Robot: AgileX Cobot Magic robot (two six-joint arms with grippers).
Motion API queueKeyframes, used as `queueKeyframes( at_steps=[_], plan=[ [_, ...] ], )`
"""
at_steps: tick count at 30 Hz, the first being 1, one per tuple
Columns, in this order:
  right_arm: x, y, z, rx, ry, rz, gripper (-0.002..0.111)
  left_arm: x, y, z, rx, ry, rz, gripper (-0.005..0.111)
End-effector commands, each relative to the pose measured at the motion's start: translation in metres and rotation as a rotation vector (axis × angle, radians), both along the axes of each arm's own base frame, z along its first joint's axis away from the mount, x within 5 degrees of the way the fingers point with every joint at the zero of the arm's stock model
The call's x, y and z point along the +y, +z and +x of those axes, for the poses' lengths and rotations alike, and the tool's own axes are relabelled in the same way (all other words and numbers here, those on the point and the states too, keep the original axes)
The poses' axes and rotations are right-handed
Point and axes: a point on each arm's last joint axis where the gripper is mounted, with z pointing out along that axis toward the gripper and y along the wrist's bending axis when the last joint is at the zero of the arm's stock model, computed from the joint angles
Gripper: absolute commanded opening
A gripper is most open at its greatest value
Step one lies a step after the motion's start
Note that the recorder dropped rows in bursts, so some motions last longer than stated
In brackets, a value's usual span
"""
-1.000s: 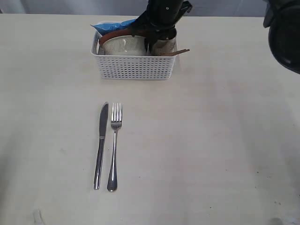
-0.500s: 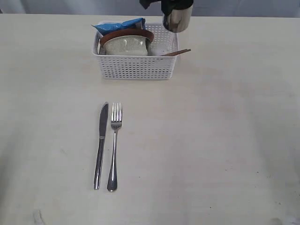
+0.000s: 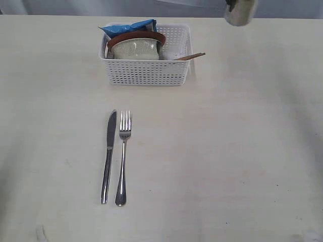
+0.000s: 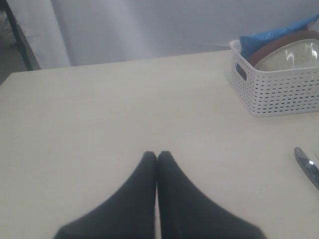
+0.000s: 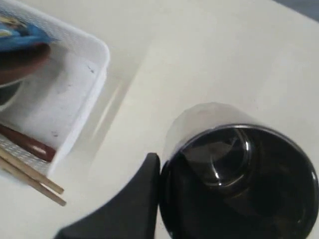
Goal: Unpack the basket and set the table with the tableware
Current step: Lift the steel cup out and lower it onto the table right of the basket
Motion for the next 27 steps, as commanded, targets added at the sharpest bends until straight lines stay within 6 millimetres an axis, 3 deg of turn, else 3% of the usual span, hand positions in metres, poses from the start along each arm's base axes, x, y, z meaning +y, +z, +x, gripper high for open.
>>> queueKeyframes(
  at_steps=[1,14,27],
  plan=[
    [0.000,-0.034,0.007,0.093,-0.002,0.029,0.000,0.000,0.000,0.000,-0.011,-0.005,-0.001,0.000],
    [0.073,-0.080,0.005,0.089,0.122,0.100,0.000,0.000,0.000,0.000,-0.011,-0.005,-0.001,0.000],
    [0.143,-0.085,-0.009,0.044,0.227,0.230,0.000,0.000,0.000,0.000,-0.011,-0.005,-0.001,0.000]
  ],
)
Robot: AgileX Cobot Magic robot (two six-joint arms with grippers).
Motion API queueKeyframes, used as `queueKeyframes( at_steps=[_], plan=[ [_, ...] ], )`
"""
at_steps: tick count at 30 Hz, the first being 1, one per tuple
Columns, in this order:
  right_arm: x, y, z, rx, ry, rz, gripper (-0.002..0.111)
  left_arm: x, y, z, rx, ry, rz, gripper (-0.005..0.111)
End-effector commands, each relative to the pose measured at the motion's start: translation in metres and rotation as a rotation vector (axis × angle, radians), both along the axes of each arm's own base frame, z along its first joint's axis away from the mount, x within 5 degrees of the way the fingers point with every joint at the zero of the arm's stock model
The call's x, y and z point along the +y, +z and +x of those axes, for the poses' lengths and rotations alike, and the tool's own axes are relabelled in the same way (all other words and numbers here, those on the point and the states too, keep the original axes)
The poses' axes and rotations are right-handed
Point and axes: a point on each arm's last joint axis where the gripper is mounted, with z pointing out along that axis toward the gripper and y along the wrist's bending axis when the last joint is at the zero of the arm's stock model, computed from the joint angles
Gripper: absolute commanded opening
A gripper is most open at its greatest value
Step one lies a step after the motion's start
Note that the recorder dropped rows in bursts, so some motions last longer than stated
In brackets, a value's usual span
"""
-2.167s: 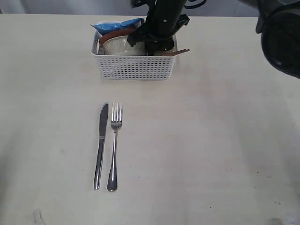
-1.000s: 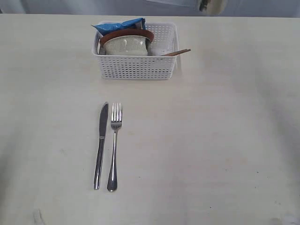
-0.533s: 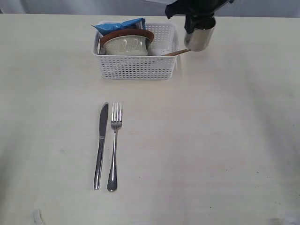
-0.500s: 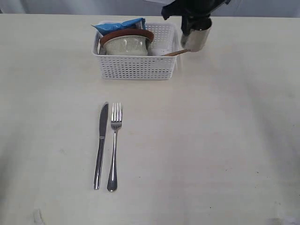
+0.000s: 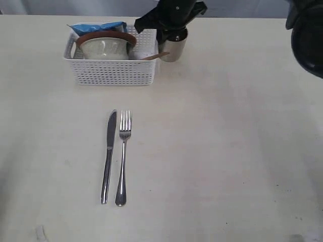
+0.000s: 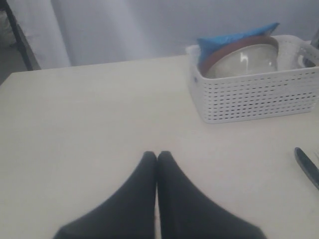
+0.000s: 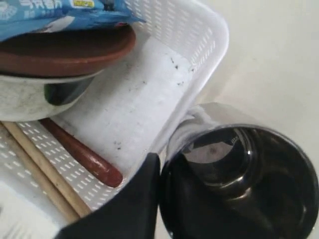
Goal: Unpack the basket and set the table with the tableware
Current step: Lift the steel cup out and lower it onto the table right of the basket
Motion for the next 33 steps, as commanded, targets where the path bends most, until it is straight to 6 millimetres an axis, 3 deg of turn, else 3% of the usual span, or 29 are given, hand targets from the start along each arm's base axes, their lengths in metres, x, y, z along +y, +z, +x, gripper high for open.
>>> queueKeyframes(
  at_steps=[1,3,6,13,16,21,33],
  plan=[
    [0.028,-0.003,-0.005,-0.002,0.042,0.069,0.000,0.000,0.000,0.000,-0.011,-0.005,-0.001,0.000],
    [0.042,-0.008,-0.012,0.012,0.071,0.074,0.000,0.000,0.000,0.000,-0.011,-0.005,-0.001,0.000],
    [0.045,-0.002,-0.013,0.008,0.088,0.071,0.000,0.000,0.000,0.000,-0.011,-0.005,-0.001,0.000],
    [0.009,0.014,-0.001,0.019,0.058,-0.101,0.000,0.000,0.000,0.000,-0.011,-0.005,-0.001,0.000],
    [0.003,0.008,0.002,0.047,0.033,-0.094,0.000,0.000,0.000,0.000,-0.011,-0.005,-0.001,0.000],
    [0.015,0.006,-0.004,0.116,0.023,0.012,0.000,0.000,0.000,0.000,-0.011,-0.005,-0.001,0.000],
    [0.002,-0.017,-0.023,0.214,-0.019,-0.091,0.000,0.000,0.000,0.000,-0.011,-0.005,-0.001,0.000]
  ],
)
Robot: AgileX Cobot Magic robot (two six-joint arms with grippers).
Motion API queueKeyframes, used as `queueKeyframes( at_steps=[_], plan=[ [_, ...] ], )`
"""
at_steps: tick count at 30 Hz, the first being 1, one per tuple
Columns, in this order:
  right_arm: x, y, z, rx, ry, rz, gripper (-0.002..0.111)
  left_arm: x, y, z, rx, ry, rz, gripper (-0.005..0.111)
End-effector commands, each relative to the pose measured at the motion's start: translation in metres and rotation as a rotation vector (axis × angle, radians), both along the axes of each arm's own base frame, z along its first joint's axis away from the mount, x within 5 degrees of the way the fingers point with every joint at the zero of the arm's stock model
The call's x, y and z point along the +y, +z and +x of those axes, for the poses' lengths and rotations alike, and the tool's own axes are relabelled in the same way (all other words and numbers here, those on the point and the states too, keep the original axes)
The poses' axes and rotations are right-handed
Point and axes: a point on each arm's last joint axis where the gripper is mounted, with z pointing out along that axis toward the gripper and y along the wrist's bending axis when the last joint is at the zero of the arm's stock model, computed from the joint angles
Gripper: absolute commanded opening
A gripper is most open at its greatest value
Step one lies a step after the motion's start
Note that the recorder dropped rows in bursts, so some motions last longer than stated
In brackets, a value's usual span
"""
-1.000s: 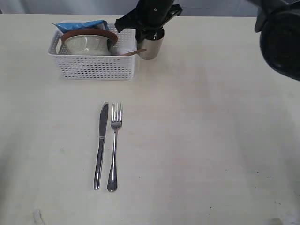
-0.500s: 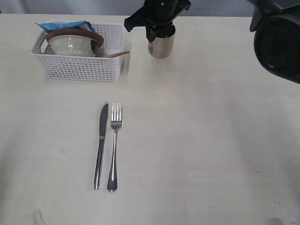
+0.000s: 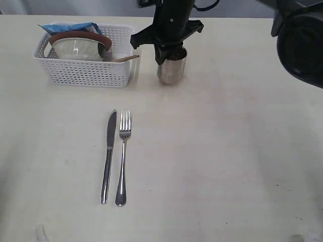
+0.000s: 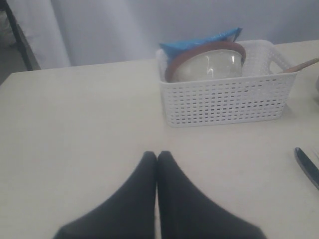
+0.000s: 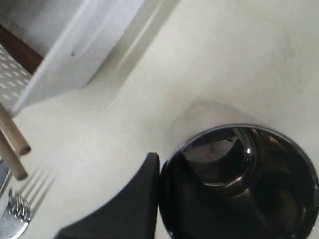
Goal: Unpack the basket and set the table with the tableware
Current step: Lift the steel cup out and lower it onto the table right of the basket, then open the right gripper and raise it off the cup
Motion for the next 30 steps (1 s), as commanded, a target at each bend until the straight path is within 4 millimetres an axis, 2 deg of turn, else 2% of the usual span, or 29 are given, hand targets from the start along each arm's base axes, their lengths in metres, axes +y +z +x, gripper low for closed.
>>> queueKeyframes(
  at_steps=[1,10,16,18,23,26,30],
  plan=[
    [-0.002,0.002,-0.008,0.016,-0.005,-0.013,0.000,0.000,0.000,0.000,-0.011,-0.005,-0.001,0.000],
    [0.020,-0.001,-0.018,0.008,0.057,0.030,0.000,0.000,0.000,0.000,-0.011,-0.005,-0.001,0.000],
    [0.021,-0.006,-0.018,0.008,0.056,0.020,0.000,0.000,0.000,0.000,-0.011,-0.005,-0.001,0.000],
    [0.020,-0.006,-0.017,0.004,0.059,0.015,0.005,0.000,0.000,0.000,-0.011,-0.005,-0.001,0.000],
    [0.020,-0.006,-0.016,-0.007,0.059,0.016,0.041,0.000,0.000,0.000,-0.011,-0.005,-0.001,0.000],
    [0.020,-0.004,-0.017,-0.004,0.060,0.014,0.044,0.000,0.000,0.000,-0.011,-0.005,-0.001,0.000],
    [0.015,0.015,-0.017,-0.062,0.069,-0.011,0.044,0.000,0.000,0.000,-0.011,-0.005,-0.001,0.000]
  ],
)
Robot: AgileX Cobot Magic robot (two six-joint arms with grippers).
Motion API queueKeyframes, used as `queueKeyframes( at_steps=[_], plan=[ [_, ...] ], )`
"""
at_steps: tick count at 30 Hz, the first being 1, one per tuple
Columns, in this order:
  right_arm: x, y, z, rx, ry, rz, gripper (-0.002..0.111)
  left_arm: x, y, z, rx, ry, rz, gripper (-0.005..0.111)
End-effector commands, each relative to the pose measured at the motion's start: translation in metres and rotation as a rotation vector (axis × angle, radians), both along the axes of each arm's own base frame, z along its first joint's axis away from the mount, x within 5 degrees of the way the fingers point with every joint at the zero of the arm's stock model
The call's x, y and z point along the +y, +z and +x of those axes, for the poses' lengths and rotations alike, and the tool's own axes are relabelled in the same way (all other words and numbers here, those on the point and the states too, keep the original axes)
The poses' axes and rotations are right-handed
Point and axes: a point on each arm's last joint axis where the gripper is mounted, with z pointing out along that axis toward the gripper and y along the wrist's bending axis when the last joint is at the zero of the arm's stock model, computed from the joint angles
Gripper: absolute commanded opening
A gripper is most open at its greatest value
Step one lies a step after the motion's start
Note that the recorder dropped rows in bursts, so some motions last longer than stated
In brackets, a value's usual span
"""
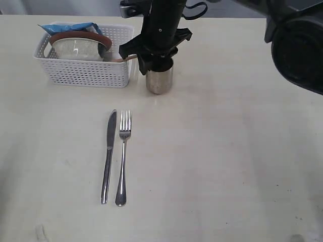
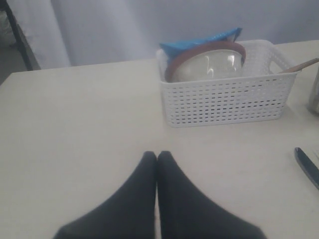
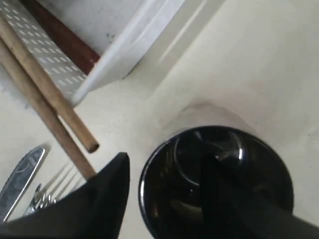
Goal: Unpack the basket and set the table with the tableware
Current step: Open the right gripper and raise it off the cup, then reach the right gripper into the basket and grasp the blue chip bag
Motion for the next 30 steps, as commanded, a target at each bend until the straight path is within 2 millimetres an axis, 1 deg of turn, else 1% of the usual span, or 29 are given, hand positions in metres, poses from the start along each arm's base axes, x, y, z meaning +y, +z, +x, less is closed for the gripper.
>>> queueKeyframes(
  at_steps=[1,3,4,5,6,7,8,9,10,11,13,15,16,17,22,26,30],
  plan=[
    [-0.008,0.029,0.000,-0.084,0.017,-0.019,0.044,0.000,0.000,0.000,-0.011,-0.005,-0.001,0.000],
    [-0.011,0.046,-0.001,-0.132,0.017,-0.009,0.044,0.000,0.000,0.000,-0.011,-0.005,-0.001,0.000],
    [-0.012,0.063,-0.003,-0.177,0.012,0.024,0.044,0.000,0.000,0.000,-0.011,-0.005,-0.001,0.000],
    [-0.012,0.072,-0.004,-0.207,0.008,0.048,0.044,0.000,0.000,0.000,-0.011,-0.005,-0.001,0.000],
    [-0.010,0.088,-0.005,-0.255,0.010,0.114,0.044,0.000,0.000,0.000,-0.011,-0.005,-0.001,0.000],
    [-0.007,0.093,-0.006,-0.269,0.019,0.159,0.044,0.000,0.000,0.000,-0.011,-0.005,-0.001,0.000],
    [0.001,0.103,-0.009,-0.281,0.028,0.269,0.044,0.000,0.000,0.000,-0.011,-0.005,-0.001,0.000],
    [0.004,0.105,-0.009,-0.291,0.031,0.305,0.044,0.000,0.000,0.000,-0.011,-0.005,-0.001,0.000],
    [0.012,0.107,-0.008,-0.344,0.048,0.346,0.044,0.000,0.000,0.000,-0.011,-0.005,-0.001,0.000],
    [0.016,0.108,-0.007,-0.379,0.069,0.355,0.044,0.000,0.000,0.000,-0.011,-0.005,-0.001,0.000],
    [0.041,0.100,-0.015,-0.463,0.196,0.357,0.044,0.000,0.000,0.000,-0.011,-0.005,-0.001,0.000],
    [0.060,0.087,-0.021,-0.520,0.307,0.331,0.044,0.000,0.000,0.000,-0.011,-0.005,-0.001,0.000],
    [0.064,0.083,-0.021,-0.542,0.330,0.316,0.044,0.000,0.000,0.000,-0.011,-0.005,-0.001,0.000],
    [0.068,0.075,-0.020,-0.569,0.352,0.282,0.044,0.000,0.000,0.000,-0.011,-0.005,-0.001,0.000],
    [0.073,0.042,-0.009,-0.587,0.383,0.221,0.044,0.000,0.000,0.000,-0.011,-0.005,-0.001,0.000],
    [0.077,0.031,-0.005,-0.627,0.407,0.217,0.044,0.000,0.000,0.000,-0.011,-0.005,-0.001,0.000],
    [0.079,0.027,-0.001,-0.666,0.404,0.224,0.044,0.000,0.000,0.000,-0.011,-0.005,-0.001,0.000]
  ],
)
